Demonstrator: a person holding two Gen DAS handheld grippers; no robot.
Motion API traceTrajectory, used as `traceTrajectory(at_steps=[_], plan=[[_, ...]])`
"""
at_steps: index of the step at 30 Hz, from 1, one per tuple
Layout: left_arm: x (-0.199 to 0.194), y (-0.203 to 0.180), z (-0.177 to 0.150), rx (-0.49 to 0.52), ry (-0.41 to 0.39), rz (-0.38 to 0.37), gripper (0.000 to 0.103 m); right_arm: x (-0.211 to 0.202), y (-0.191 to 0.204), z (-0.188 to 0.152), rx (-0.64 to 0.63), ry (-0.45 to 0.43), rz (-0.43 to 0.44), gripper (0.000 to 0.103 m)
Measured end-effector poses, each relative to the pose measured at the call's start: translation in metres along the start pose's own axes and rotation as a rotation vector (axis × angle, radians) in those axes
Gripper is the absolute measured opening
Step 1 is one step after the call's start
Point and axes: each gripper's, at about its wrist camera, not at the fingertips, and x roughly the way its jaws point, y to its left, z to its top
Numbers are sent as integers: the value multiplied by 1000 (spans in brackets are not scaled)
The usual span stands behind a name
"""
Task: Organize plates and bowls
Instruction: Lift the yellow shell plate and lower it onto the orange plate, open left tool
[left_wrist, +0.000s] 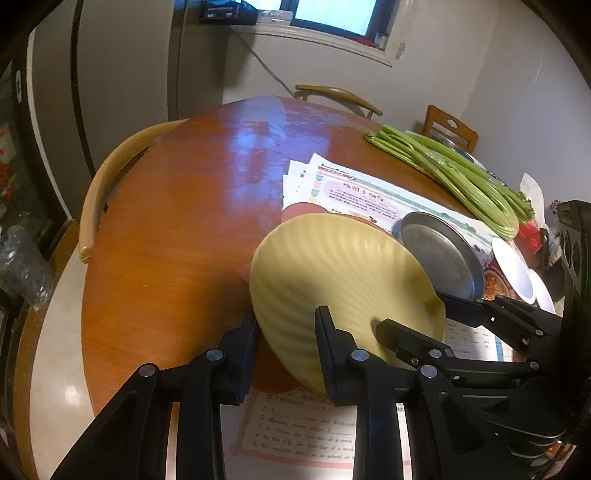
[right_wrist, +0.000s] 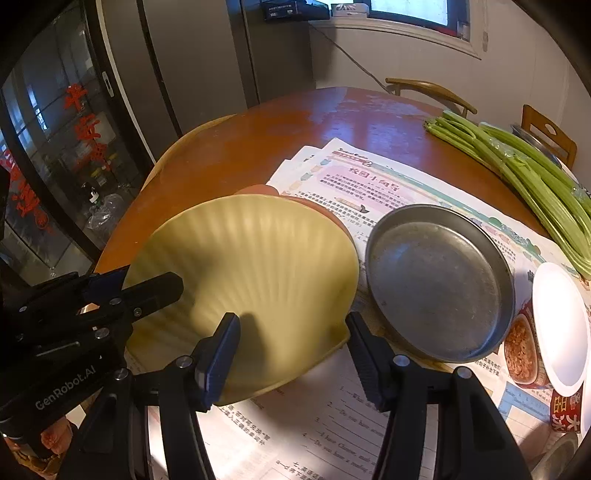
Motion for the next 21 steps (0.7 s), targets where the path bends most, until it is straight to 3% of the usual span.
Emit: traceTrajectory(at_steps=[21], plan=[[-9,3,-9,-12,-11,46,32,-4,10,2,-3,-22,-2,59]])
